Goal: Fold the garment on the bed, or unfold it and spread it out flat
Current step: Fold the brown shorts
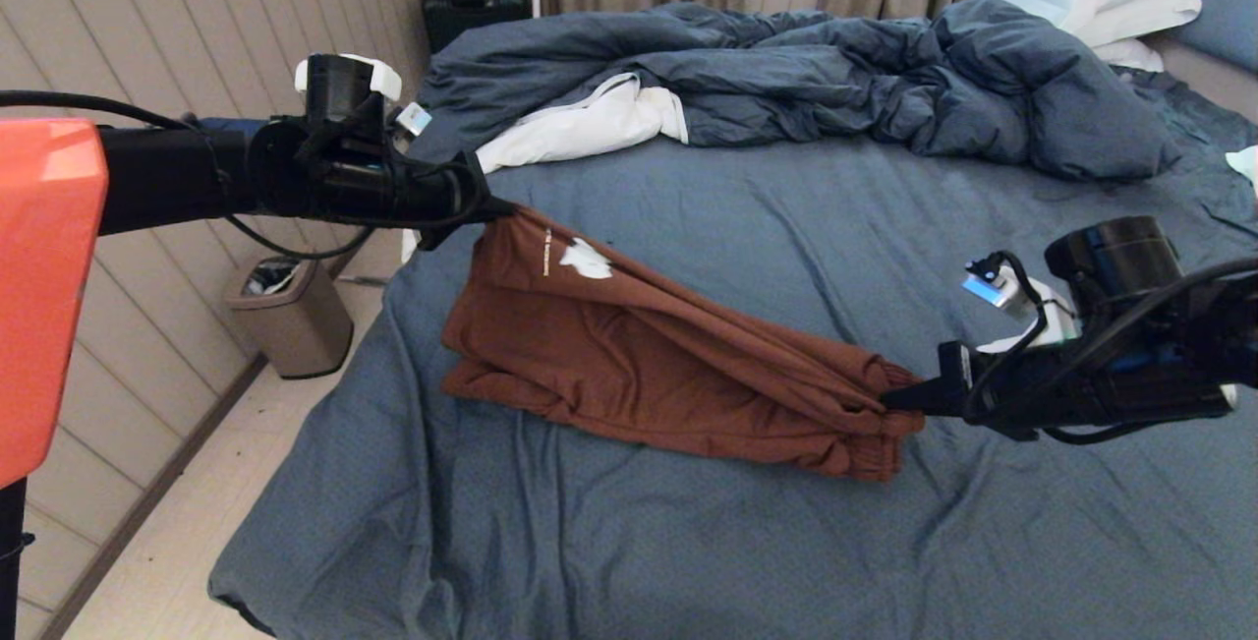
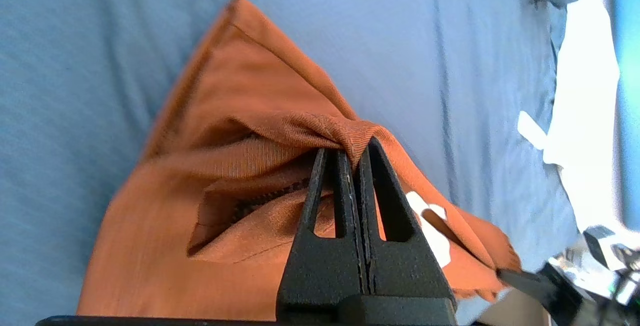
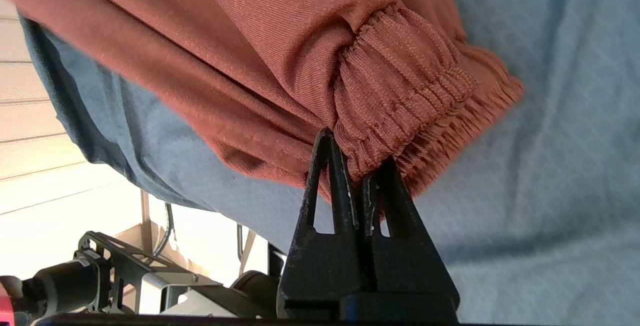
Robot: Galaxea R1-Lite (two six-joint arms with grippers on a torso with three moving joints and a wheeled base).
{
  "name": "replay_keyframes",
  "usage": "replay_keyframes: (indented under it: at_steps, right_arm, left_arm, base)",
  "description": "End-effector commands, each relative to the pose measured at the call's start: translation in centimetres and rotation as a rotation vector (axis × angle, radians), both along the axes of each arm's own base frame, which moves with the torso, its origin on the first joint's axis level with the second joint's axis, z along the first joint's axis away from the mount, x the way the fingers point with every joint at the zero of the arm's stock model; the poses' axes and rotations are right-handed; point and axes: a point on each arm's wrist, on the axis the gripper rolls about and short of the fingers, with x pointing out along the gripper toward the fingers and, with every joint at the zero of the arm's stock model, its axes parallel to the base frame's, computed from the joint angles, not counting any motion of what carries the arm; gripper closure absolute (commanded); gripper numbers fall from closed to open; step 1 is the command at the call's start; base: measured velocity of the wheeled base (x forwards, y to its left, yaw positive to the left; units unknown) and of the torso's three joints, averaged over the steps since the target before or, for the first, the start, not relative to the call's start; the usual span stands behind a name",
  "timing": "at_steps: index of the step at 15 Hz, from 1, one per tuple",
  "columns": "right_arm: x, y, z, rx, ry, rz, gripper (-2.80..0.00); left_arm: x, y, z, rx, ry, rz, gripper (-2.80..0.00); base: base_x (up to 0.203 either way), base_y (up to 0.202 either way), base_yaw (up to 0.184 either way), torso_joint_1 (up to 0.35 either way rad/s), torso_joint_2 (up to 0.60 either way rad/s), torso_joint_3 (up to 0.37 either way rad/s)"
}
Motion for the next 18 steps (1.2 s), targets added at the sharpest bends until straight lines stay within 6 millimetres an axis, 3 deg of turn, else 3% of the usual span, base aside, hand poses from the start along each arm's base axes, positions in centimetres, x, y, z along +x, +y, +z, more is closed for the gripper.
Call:
replay_keyframes:
  at_steps: [1,6,9,13,14,15,18]
  right_arm:
    - [0.1,0.2,-0.7,-0.001,0.027,0.007,0.00]
    - [0.2,0.6,0.0,-0.007,-0.002,0.028,0.00]
    - [0.6,0.7,-0.5,-0.011,0.011,0.037,0.00]
    - [1.5,0.7,-0.8,-0.024,0.000,0.051,0.00]
    - [1.6,0.7,-0.6,-0.027,-0.007,0.051,0.00]
    - [1.7,0.7,-0.5,-0.028,-0.013,0.052,0.00]
    - [2.0,0.7,0.0,-0.025,-0.028,0.049,0.00]
  left_arm:
    - [0.5,0.9,-0.9,0.004,0.026,0.023,0.00]
    - [-1.4,2.4,-0.1,0.103,0.030,-0.046,0.00]
    - [-0.2,2.3,-1.7,0.120,0.056,-0.060,0.00]
    - [2.9,2.0,-4.5,0.034,0.023,0.001,0.00]
    - [2.9,2.1,-4.6,0.031,0.027,0.006,-1.08]
    - [2.7,2.1,-4.1,0.030,0.022,0.005,-2.80]
    - [2.0,2.6,-2.6,0.022,-0.002,0.014,-2.80]
  base:
    - [0.000,0.000,0.000,0.000,0.00,0.000]
    - [0.000,0.000,0.000,0.000,0.00,0.000]
    - [0.000,0.000,0.000,0.000,0.00,0.000]
    - [0.000,0.000,0.000,0.000,0.00,0.000]
    - [0.000,0.000,0.000,0.000,0.00,0.000]
    - [0.000,0.000,0.000,0.000,0.00,0.000]
    - [0.000,0.000,0.000,0.000,0.00,0.000]
